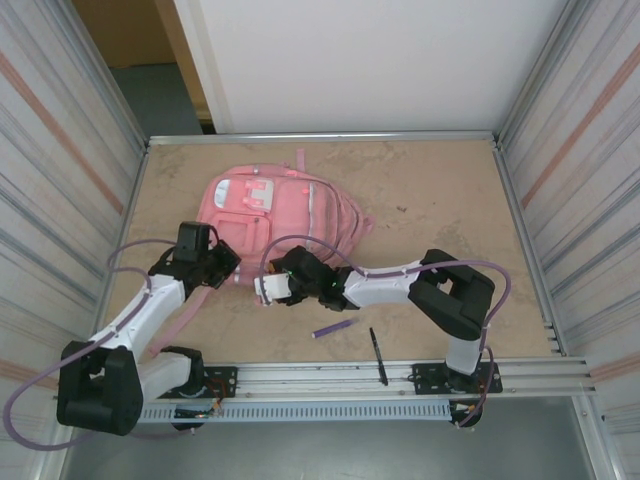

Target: Pack the student bag

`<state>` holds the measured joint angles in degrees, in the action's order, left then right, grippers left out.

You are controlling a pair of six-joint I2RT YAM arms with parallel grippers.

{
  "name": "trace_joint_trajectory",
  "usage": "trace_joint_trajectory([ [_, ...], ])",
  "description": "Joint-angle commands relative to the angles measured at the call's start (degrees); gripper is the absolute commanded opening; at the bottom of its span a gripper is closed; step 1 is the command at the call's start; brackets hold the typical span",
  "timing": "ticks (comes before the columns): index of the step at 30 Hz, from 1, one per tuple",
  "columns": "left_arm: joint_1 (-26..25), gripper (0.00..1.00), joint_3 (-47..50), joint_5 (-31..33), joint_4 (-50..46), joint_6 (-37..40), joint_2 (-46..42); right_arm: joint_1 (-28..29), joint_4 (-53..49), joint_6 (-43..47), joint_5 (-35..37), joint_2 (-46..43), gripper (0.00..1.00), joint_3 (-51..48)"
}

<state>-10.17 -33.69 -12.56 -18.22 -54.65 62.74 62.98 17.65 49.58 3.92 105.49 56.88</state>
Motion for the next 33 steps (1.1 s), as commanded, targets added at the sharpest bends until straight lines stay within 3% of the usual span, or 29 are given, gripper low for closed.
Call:
trace_joint_trajectory([
  [1, 0.16, 0.0, 0.53, -2.6, -1.96, -0.01, -2.09, 0.1, 1.71, -1.22, 0.65, 1.81, 0.53, 2.05],
  [12, 0.17, 0.0, 1.93, -6.62, -0.84, -2.42, -4.38, 0.14, 3.44, -5.17, 1.46, 2.73, 0.42, 3.1],
  [17, 0.15, 0.0, 1.92, -7.11, -1.27, -2.37, -4.9, 0.15, 2.83, -7.36, 3.01, 1.42, 0.3, 2.09],
  [21, 0.18, 0.0, 2.01, -5.9, -1.7, -2.04, -5.09, -0.49, 3.45, -10.72, 3.44, -0.72, 0.27, -0.08],
  [22, 0.24, 0.0, 1.97, -6.0, -1.81, -1.94, -5.19, -0.88, 3.04, -12.33, 3.18, -1.34, 0.21, -0.62],
  [29, 0.68, 0.0, 2.01, -5.09, -3.58, 0.12, -5.96, -7.08, -1.42, -27.02, -9.13, -5.95, 0.0, -1.69],
  [33, 0.99, 0.0, 2.58, -4.58, -2.93, 0.62, -6.29, -11.78, -8.93, -40.37, -21.96, -8.03, 0.0, 0.43],
])
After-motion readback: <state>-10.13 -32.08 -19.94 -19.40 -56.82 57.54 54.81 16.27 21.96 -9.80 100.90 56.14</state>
